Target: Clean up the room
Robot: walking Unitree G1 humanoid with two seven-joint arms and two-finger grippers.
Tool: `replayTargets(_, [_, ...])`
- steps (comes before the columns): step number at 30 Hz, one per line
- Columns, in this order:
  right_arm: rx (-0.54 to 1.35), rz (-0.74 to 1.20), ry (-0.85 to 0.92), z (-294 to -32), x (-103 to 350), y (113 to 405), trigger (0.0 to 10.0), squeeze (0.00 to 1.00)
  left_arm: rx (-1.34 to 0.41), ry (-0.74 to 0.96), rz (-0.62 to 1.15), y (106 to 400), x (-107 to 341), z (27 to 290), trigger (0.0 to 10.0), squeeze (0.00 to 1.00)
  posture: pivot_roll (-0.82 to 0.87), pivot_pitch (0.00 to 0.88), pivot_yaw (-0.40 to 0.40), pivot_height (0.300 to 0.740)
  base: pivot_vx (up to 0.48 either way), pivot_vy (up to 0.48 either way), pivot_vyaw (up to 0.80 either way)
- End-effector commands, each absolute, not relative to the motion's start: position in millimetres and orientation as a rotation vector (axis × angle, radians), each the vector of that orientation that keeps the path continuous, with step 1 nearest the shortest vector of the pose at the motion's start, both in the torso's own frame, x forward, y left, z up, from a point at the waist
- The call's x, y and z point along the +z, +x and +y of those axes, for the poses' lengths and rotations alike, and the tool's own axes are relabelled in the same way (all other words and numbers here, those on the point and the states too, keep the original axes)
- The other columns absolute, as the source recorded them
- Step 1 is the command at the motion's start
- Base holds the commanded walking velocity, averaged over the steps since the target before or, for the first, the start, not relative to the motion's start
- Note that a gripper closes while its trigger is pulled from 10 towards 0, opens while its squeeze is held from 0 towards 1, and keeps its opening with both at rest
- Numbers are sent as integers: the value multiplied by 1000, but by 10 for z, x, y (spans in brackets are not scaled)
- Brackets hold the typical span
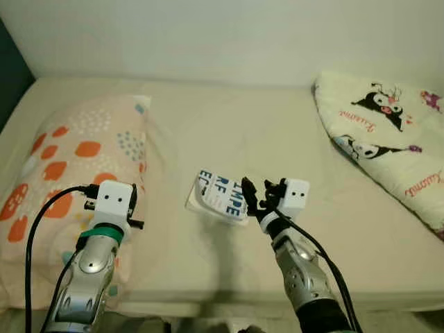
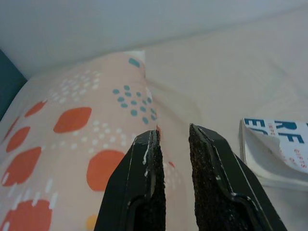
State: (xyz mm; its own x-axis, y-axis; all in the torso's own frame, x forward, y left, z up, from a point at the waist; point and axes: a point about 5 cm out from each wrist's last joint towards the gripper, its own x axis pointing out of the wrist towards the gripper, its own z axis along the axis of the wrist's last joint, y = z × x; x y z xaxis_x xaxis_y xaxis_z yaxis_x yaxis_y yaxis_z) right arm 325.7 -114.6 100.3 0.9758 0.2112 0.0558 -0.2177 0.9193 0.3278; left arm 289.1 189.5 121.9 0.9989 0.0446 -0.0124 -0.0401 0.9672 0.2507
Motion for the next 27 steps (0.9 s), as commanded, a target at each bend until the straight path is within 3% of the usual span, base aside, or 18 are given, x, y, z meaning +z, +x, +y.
replayTargets(1, [216,15,340,-1156,922,3237,10000,0,54,261,47,2861,1165,1916,10000,0,177,13,-23,724,0,0,0])
replayTargets(11, [237,20,310,-1102,928,3240,10000,0,49,275,35,2870,1170,1875,10000,0,178,9,-22,734,0,0,44])
replayTargets(13, [266,10,228,-1060,928,3226,10000,0,48,276,35,2869,1162,1855,10000,0,178,9,-22,734,0,-337,800])
replayTargets(15, [268,3,260,-1040,937,3216,10000,0,49,273,36,2871,1156,1839,10000,0,178,9,-22,734,0,-480,794])
replayTargets(27, [264,5,286,-1059,938,3221,10000,0,71,269,39,2892,1158,1860,10000,0,178,15,-26,734,0,-360,0])
